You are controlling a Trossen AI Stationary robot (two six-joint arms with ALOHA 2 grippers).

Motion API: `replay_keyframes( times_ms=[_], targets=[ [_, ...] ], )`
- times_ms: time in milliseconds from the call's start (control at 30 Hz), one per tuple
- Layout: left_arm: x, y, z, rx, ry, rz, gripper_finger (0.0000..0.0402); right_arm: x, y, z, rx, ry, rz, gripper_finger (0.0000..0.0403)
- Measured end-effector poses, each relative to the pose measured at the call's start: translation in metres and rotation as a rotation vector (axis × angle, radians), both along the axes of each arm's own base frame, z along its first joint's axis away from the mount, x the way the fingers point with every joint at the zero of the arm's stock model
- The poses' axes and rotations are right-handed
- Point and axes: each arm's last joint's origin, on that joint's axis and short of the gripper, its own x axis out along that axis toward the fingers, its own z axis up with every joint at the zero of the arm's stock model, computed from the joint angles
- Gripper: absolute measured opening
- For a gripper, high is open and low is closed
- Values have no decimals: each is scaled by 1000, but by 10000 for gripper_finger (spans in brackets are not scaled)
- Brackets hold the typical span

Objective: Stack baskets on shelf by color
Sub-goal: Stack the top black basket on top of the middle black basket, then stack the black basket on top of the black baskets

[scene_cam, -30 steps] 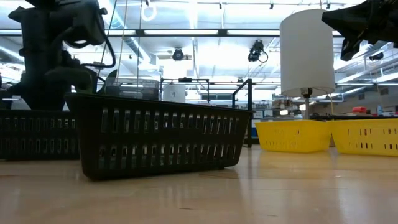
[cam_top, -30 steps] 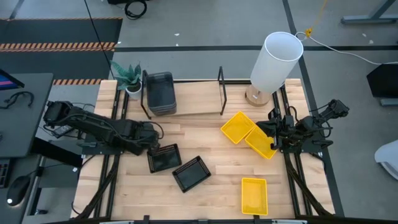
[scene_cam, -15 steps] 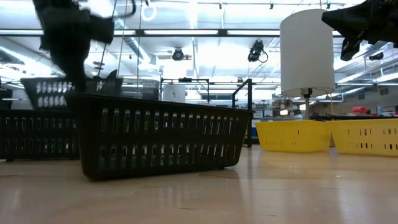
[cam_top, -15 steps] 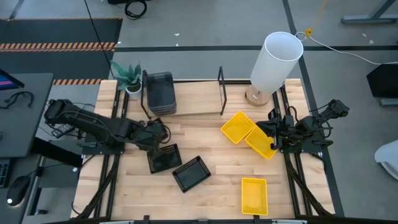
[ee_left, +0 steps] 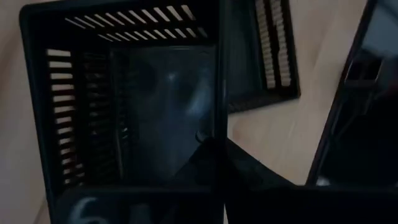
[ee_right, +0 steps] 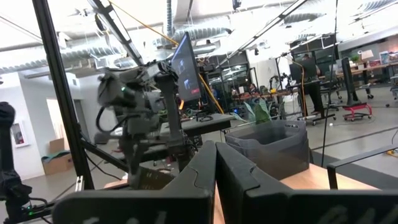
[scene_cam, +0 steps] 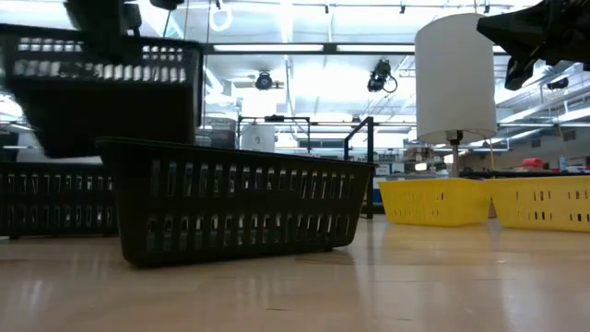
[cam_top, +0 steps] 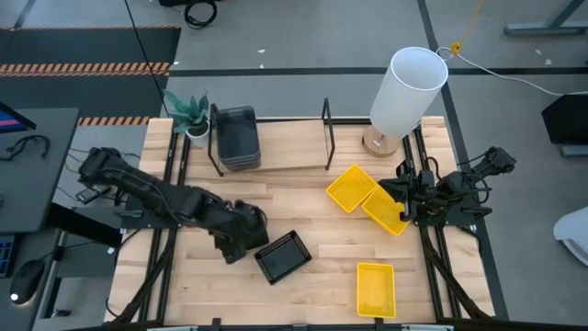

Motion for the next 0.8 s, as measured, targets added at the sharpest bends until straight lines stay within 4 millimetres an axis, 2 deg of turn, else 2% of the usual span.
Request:
replay_keyframes(
  times_ms=[200,433,600,800],
  targets=[
    [23,-10,-16,79,151,-41,10,0,0,0,0,0,0,16],
    [35,-20,-39,153,264,-87,22,0,0,0,0,0,0,16],
    [36,-28,-50,170,294,-109,74,0,0,0,0,0,0,16],
    [38,-30,-43,161,273,-103,155,0,0,0,0,0,0,16]
  ],
)
